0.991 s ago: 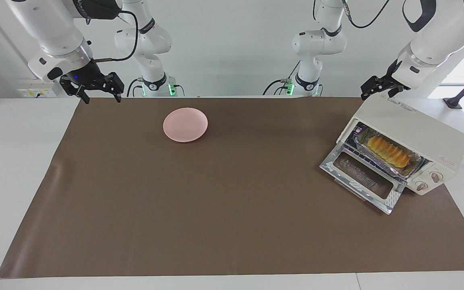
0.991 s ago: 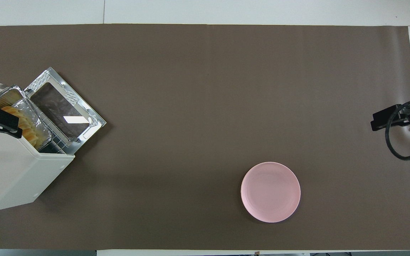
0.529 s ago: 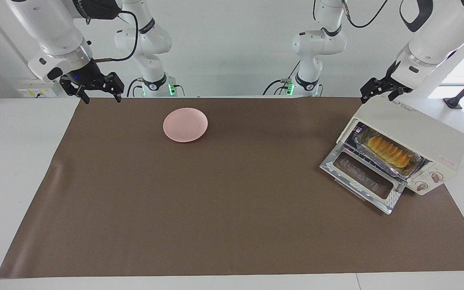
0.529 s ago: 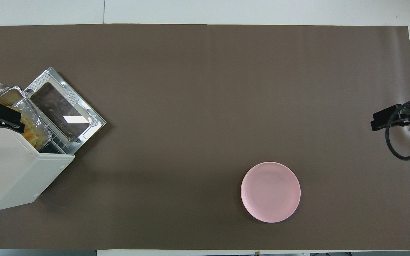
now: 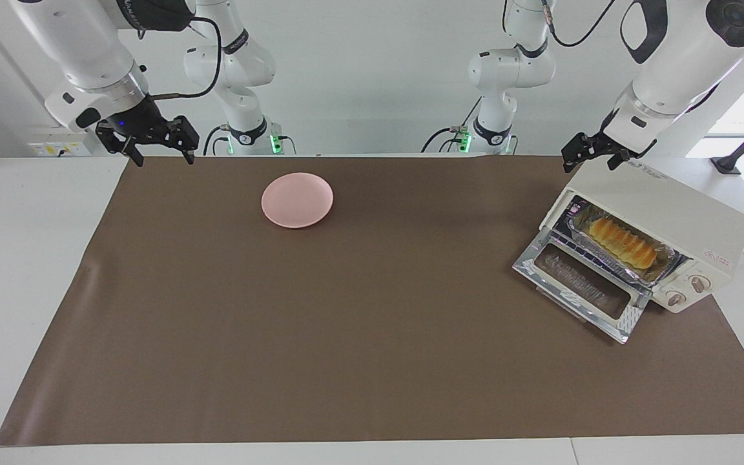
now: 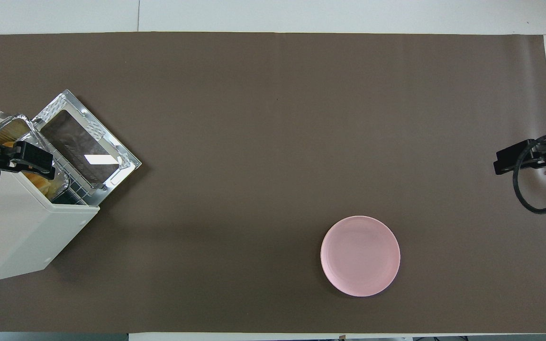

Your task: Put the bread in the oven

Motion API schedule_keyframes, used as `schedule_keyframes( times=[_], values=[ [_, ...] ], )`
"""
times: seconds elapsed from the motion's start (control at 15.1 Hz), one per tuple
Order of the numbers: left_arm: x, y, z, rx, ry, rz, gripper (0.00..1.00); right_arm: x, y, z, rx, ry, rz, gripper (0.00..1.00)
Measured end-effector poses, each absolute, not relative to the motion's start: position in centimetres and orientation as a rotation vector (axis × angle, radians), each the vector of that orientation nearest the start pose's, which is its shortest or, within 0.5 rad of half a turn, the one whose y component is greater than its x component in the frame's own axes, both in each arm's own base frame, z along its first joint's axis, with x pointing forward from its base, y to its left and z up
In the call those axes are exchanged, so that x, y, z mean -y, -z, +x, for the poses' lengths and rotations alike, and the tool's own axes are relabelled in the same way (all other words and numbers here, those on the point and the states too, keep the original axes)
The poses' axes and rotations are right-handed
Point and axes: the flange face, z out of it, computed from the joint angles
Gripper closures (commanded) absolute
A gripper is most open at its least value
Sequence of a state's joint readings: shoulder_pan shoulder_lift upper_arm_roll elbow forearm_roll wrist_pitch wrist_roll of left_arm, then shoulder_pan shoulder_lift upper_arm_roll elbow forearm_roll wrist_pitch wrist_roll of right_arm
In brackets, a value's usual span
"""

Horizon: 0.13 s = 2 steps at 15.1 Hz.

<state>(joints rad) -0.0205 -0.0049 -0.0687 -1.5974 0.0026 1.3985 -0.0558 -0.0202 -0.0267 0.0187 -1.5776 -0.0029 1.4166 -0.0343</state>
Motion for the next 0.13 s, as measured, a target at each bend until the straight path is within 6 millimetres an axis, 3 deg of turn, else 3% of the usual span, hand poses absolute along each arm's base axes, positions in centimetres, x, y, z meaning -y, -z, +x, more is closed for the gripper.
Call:
schedule_keyframes(
  times=[0.13],
  values=[
    [4.77, -60.31, 52.90, -0.053, -0.297, -3.110, 0.00, 0.10, -62.34, 52.92, 0.051, -0.211, -3.135, 0.00]
  ],
)
